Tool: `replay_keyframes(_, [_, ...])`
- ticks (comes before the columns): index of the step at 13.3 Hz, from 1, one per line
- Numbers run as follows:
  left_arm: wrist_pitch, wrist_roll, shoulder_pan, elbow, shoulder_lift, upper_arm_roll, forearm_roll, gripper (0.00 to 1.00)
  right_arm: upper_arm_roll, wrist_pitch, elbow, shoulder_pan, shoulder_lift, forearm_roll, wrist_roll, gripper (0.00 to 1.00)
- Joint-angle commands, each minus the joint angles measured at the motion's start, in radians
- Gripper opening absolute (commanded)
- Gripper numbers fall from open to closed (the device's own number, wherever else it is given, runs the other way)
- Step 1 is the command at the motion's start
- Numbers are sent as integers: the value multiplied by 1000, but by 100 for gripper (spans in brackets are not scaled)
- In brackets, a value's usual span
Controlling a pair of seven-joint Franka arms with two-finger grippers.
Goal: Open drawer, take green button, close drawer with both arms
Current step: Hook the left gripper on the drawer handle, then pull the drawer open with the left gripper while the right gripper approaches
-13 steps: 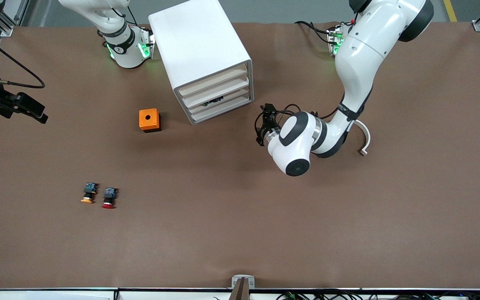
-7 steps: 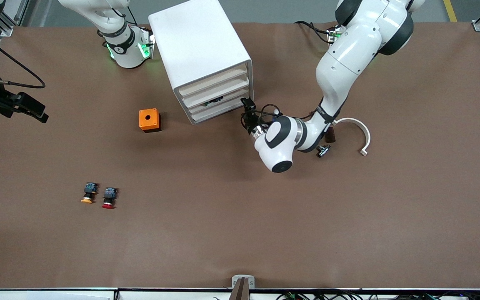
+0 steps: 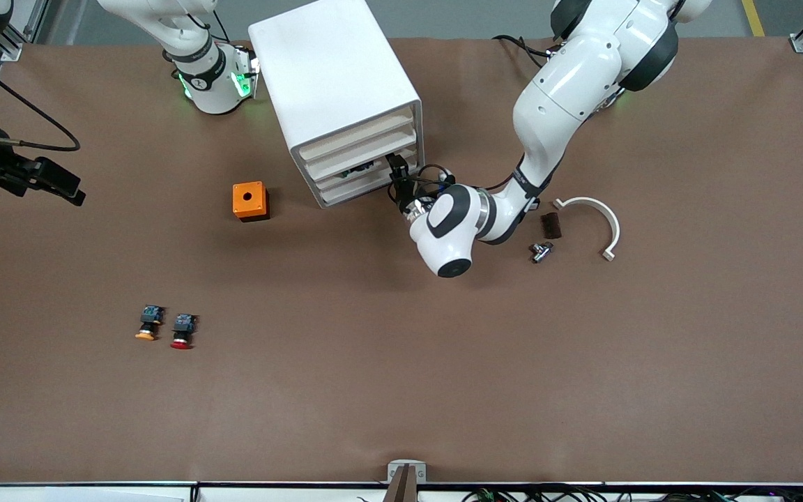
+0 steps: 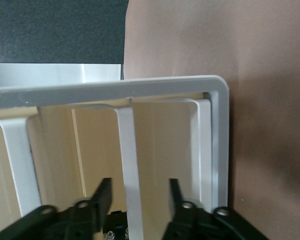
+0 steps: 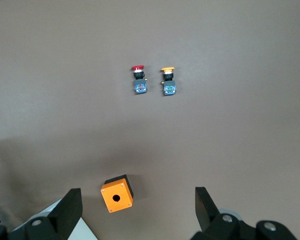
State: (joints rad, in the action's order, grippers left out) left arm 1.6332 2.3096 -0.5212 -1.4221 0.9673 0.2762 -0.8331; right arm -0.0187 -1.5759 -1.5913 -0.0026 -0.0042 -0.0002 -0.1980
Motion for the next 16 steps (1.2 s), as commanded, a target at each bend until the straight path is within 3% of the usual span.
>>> replay_keyframes(1, [-3, 33, -37, 15, 25, -9, -34, 45, 2, 34, 10, 10, 12, -6, -20, 100])
replay_keyframes(2, [-3, 46, -43, 15, 25, -8, -35, 45, 0, 36, 10, 15, 13, -4, -41, 100])
replay_keyframes(3, [-3, 48, -43, 15, 25, -8, -37, 39, 0, 37, 10, 33, 19, -4, -85, 100])
replay_keyframes(5, [-3, 53, -40, 17, 19, -9, -28, 9, -1, 30, 10, 64, 41, 14, -212, 100])
replay_keyframes(6, [-7, 51, -36, 19, 16, -12, -20, 1, 0, 24, 11, 87, 53, 46, -268, 100])
replay_keyframes(13, [-6, -54, 75, 77, 22, -52, -24, 2, 0, -61, 13, 183, 147, 159, -590, 100])
replay_keyframes(16, [1, -146, 86, 86, 22, -89, -24, 6, 0, -134, 11, 277, 194, 198, -817, 100])
